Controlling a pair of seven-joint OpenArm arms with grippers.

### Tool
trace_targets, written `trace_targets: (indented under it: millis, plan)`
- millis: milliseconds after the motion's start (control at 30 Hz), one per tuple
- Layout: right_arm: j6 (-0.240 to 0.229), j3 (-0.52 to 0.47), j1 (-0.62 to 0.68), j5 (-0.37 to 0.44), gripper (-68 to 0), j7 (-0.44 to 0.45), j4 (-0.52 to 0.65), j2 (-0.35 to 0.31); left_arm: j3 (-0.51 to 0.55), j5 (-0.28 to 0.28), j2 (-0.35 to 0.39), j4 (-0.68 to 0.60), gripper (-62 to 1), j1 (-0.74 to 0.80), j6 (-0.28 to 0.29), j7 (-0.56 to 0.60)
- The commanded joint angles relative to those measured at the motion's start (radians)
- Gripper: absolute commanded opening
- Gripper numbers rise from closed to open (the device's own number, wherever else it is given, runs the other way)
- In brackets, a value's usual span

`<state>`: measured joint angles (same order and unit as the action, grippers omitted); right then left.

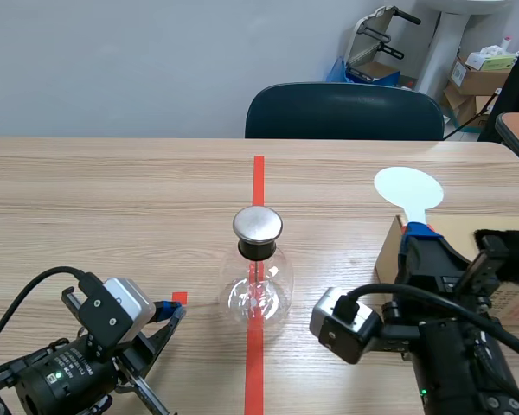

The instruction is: Do the electroscope experiment

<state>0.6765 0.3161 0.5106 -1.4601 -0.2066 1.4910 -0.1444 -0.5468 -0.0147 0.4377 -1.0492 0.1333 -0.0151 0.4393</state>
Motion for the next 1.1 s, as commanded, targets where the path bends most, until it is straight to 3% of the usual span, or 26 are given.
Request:
trace_targets:
  millis: [0, 1067]
  plan:
    - [0.014, -0.003, -0.009, -0.001, -65.8, -0.018, 0.010, -0.008, 0.005, 0.000, -0.005, -0.023, -57.7, -0.001, -0.001, 0.017]
    - [0.014, -0.002, -0.009, -0.001, -65.8, -0.031, 0.010, -0.008, 0.010, 0.001, -0.005, -0.023, -57.7, -0.001, -0.002, 0.013]
